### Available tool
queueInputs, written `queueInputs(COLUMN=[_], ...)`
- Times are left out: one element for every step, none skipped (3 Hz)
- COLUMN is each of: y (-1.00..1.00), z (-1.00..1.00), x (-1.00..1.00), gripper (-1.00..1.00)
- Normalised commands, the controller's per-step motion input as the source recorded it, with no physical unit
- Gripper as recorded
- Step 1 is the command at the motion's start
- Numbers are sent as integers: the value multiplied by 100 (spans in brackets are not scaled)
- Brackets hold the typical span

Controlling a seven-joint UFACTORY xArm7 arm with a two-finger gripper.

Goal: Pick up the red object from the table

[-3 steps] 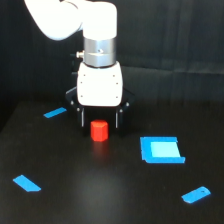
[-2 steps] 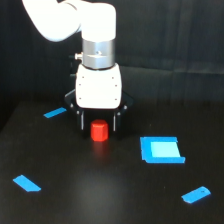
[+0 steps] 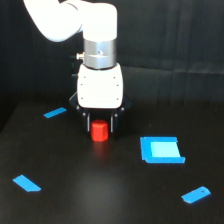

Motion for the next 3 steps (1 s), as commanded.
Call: queueInputs(y=[6, -10, -30], z=[4, 10, 96], x=[9, 7, -6], gripper=[-100, -100, -95])
